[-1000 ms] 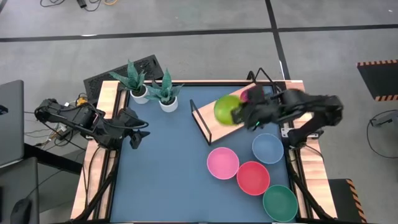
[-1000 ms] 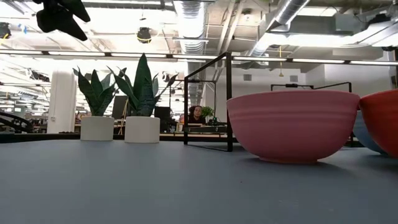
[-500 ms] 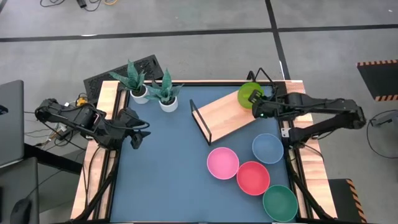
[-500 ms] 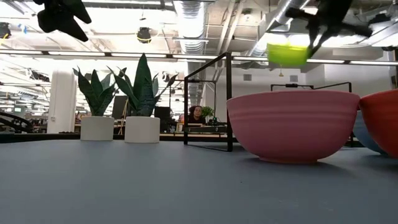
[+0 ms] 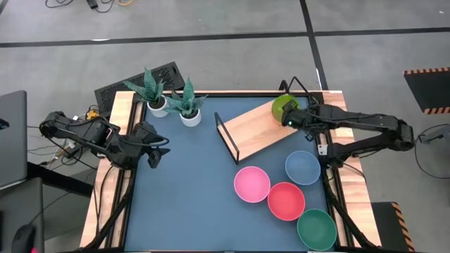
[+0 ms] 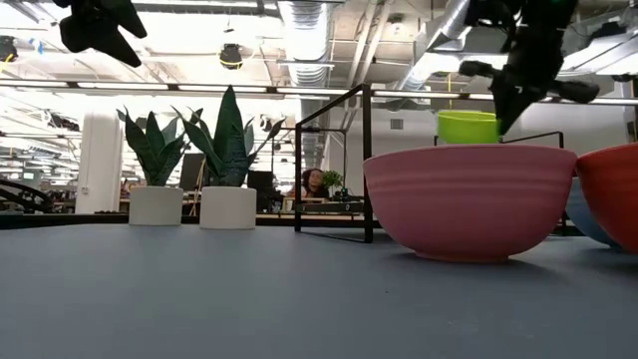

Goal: Place and stack bowls onto a shelf
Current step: Stack the small green bowl on top of the small purple bowl on the shelf, then put the large blue bowl on the shelf

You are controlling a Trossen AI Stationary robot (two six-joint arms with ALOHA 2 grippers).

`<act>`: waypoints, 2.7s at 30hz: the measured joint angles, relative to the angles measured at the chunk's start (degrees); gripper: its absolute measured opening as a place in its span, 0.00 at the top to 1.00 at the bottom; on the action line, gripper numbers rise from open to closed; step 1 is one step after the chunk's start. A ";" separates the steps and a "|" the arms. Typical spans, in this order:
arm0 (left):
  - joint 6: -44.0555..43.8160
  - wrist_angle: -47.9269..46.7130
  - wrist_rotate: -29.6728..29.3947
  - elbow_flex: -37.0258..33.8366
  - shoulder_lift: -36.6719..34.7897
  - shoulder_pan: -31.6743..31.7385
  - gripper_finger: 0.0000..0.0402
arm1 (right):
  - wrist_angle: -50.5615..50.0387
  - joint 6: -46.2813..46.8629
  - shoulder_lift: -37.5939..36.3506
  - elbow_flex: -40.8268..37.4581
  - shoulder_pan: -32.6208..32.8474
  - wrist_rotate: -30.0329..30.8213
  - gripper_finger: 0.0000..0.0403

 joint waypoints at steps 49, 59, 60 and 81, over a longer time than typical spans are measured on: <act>-0.53 -0.07 0.03 0.00 0.00 0.00 0.33 | 9.33 -26.93 2.42 -3.40 -18.84 -11.78 0.93; -0.53 -0.52 0.14 0.00 0.00 0.00 0.33 | 10.01 -29.95 3.52 -3.44 -19.08 -12.77 0.82; -0.53 -0.52 0.14 0.00 -0.01 0.00 0.33 | 10.03 -29.97 3.54 -3.44 -19.08 -12.76 0.80; -0.42 -0.98 0.32 0.00 0.00 -0.02 0.33 | 10.68 -58.21 -5.30 4.10 -15.60 -17.75 0.41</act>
